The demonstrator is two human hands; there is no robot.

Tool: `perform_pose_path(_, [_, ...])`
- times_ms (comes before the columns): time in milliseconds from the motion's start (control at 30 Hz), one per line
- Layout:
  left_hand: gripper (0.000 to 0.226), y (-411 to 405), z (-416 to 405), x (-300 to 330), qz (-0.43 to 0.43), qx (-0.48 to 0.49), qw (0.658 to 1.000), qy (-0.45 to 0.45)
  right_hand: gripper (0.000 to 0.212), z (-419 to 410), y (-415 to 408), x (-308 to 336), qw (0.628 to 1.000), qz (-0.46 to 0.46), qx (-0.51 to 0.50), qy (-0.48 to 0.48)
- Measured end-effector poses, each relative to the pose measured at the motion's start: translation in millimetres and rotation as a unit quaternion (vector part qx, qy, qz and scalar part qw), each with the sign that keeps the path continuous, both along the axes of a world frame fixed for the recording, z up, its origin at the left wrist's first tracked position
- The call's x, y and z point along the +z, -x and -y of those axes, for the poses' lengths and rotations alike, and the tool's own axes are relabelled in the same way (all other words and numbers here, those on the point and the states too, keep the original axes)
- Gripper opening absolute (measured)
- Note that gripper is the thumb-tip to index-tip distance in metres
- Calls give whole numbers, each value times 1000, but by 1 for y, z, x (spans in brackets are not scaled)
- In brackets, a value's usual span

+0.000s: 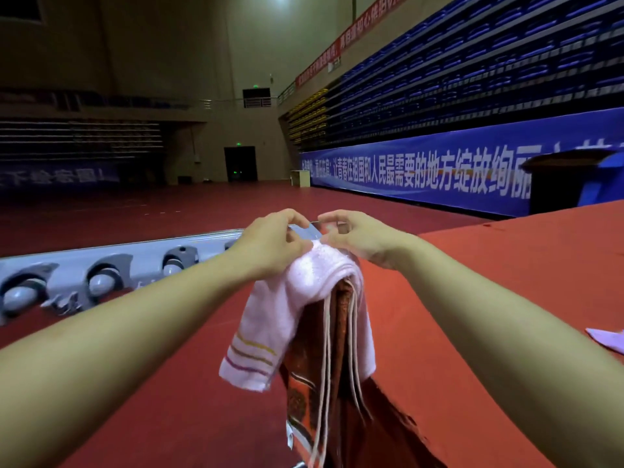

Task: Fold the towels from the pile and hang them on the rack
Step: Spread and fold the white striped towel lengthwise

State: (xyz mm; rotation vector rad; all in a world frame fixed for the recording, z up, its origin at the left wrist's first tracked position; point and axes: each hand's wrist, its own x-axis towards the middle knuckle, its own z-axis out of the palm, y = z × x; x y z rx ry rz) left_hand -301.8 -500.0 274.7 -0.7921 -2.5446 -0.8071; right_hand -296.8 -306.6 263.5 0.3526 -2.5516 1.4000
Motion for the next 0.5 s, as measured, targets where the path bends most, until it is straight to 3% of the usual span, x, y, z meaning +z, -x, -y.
perform_pose_path(233, [34, -19, -2, -6, -135, 14, 989, 52, 45, -9, -25, -4, 994, -95, -53, 13])
perform_pose_path(367, [29, -32, -8, -16, -114, 7, 990, 82, 40, -5, -34, -10, 996, -80, -42, 9])
perform_pose_path(500, [34, -38, -10, -24, -27, -4, 997, 78, 34, 4, -36, -20, 996, -73, -47, 3])
